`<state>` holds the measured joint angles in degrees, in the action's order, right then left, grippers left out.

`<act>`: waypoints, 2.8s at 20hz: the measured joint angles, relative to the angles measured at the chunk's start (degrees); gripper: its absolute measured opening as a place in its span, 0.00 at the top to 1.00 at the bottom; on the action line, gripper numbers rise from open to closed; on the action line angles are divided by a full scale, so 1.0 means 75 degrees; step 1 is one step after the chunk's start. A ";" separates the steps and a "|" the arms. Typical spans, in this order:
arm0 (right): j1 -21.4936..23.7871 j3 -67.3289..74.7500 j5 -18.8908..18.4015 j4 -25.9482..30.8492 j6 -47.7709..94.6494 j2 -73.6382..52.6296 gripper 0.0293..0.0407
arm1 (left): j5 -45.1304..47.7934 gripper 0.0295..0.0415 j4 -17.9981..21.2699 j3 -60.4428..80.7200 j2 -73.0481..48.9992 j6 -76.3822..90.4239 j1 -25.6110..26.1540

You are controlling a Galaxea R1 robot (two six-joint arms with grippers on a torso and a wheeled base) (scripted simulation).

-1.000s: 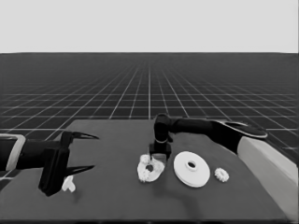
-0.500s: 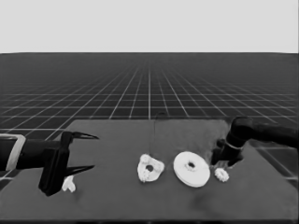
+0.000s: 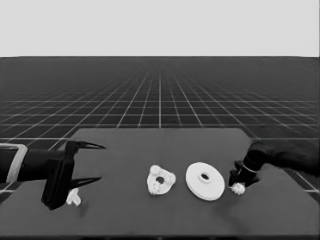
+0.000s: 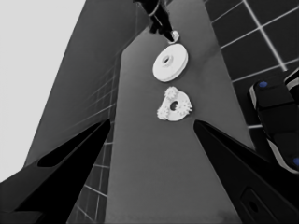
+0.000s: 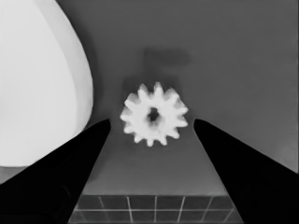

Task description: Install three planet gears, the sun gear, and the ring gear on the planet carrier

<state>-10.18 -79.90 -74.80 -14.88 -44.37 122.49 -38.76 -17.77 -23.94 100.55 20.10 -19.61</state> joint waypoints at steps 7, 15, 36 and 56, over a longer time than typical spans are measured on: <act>-0.0168 -0.0179 0.0153 -0.0103 0.0044 0.0096 0.51 | 0.0000 0.25 0.0000 0.0000 0.0000 0.0000 0.0000; -0.0168 -0.0182 0.0157 -0.0106 0.0045 0.0099 0.86 | 0.0000 0.25 0.0000 0.0000 0.0000 0.0000 0.0000; 0.1584 -0.2246 -0.1793 0.0762 -0.4592 0.7048 0.86 | 0.0000 0.25 0.0000 0.0000 0.0000 0.0000 0.0000; 0.0584 -0.2895 -0.1500 -0.0122 -0.4894 0.7240 0.86 | 0.0000 0.25 0.0000 0.0000 0.0000 0.0000 0.0000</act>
<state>-5.80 -101.61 -86.05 -15.79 -81.07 176.79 -38.76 -17.77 -23.94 100.55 20.10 -19.61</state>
